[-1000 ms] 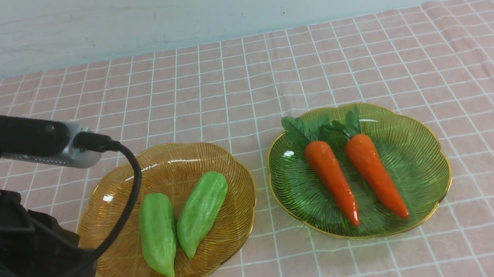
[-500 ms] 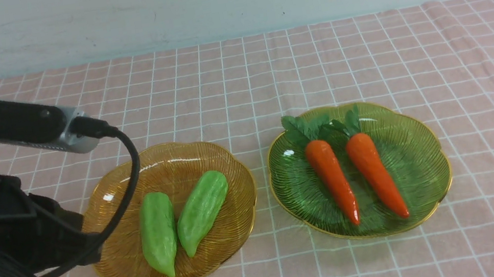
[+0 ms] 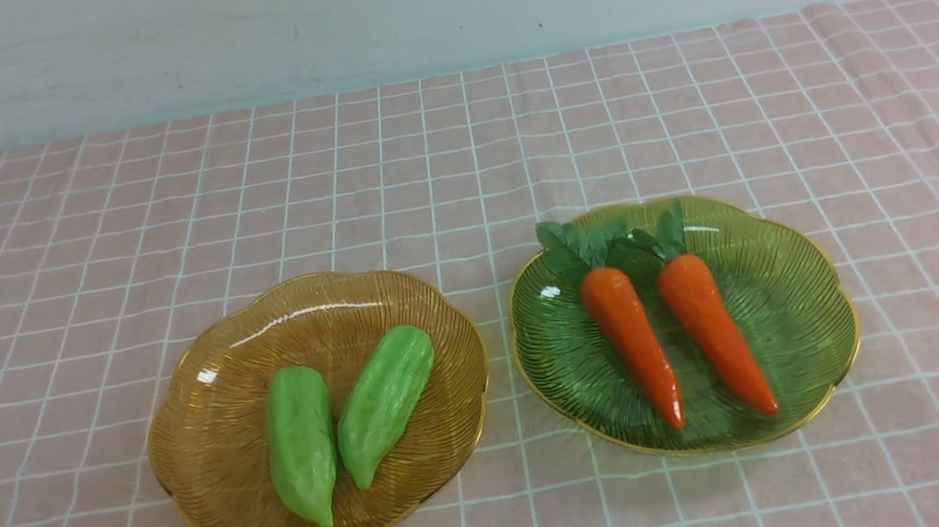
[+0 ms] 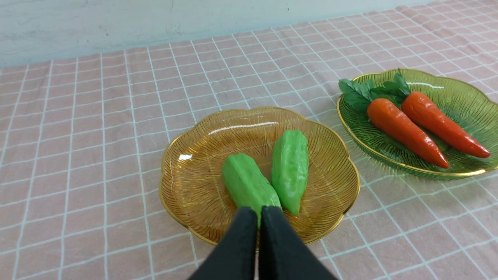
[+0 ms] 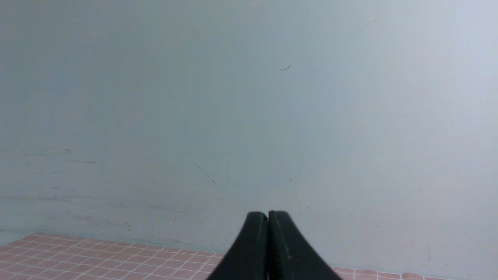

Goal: Put different types of vegetables on the plate.

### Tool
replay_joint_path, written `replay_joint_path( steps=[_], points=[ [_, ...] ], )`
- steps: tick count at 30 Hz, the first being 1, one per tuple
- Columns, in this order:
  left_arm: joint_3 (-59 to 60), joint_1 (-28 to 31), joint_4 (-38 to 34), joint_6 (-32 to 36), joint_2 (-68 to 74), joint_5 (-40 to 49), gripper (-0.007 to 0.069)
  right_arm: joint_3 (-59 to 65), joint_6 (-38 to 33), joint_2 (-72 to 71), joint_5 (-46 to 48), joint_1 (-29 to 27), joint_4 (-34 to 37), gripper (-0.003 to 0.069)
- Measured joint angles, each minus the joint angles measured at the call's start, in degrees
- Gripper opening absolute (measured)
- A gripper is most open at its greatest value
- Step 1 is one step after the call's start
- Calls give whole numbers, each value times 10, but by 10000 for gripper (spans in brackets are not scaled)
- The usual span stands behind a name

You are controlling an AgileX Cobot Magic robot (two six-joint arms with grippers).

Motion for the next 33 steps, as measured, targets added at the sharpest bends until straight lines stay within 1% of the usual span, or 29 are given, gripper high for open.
replay_joint_path(
  steps=[14,17,21,22,24,26,33],
  points=[
    [5,0,1,2,-24,8,-3,0,0,0,14,0,0,-15],
    [10,0,3,3,-24,-9,-3,0,0,0,20,0,0,-15],
    [51,4,7,24,-34,-83,-3,0,0,0,25,0,0,-15],
    [72,12,9,30,-43,-110,-3,0,0,0,25,0,0,-15],
    [126,49,8,37,-73,-157,-3,0,0,0,25,0,0,-15],
    [170,86,6,41,-99,-182,-3,0,0,0,25,0,0,-15],
    [283,177,4,46,-131,-195,-3,0,0,0,26,0,0,-15]
  ],
)
